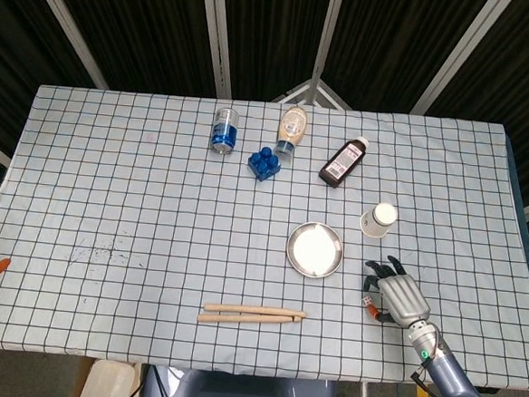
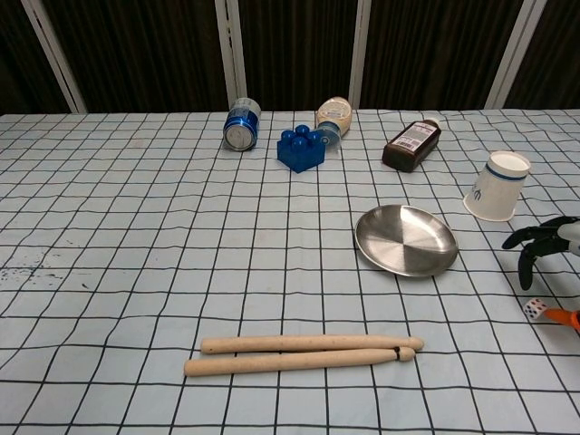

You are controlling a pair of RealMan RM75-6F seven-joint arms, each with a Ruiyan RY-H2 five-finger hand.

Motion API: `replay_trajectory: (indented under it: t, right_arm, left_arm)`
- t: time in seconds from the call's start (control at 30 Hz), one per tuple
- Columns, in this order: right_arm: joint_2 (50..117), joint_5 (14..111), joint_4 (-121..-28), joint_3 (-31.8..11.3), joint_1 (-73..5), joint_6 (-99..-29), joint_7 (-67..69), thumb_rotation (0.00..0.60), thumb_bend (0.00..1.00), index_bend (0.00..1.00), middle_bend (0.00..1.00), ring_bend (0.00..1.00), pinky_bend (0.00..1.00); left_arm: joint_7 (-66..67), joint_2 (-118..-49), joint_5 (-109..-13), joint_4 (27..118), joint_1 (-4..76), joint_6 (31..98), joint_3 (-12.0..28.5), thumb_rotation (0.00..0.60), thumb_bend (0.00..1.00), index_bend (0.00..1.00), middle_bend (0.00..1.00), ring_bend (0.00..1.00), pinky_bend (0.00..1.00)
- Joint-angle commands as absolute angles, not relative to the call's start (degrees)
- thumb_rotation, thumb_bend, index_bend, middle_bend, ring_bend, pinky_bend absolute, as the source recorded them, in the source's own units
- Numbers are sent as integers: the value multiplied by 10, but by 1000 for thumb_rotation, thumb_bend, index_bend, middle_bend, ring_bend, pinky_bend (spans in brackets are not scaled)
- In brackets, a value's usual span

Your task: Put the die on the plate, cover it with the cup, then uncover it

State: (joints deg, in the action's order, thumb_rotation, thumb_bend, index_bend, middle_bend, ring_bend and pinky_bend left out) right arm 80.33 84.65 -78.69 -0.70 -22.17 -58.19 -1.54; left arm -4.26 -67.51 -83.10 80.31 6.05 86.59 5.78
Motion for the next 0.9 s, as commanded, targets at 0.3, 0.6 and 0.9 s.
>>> replay_trajectory:
  t: [0.3, 0.6, 0.9]
  right_arm:
    - [813, 856, -772, 0, -224, -590, 2, 600, 342, 480, 166, 221, 62]
    - [821, 855, -763, 0, -230, -587, 4, 600, 355, 488, 166, 222, 62]
    - [826, 851, -755, 4, -231, -586, 7, 600, 360, 489, 166, 222, 62]
  left_arm:
    - [-32, -679, -827, 802, 63, 861, 59, 600, 217, 174, 0, 0, 63]
    - [-28, -681, -823, 800, 65, 858, 61, 600, 217, 174, 0, 0, 63]
    - [-27, -683, -821, 799, 66, 856, 62, 600, 217, 174, 0, 0, 63]
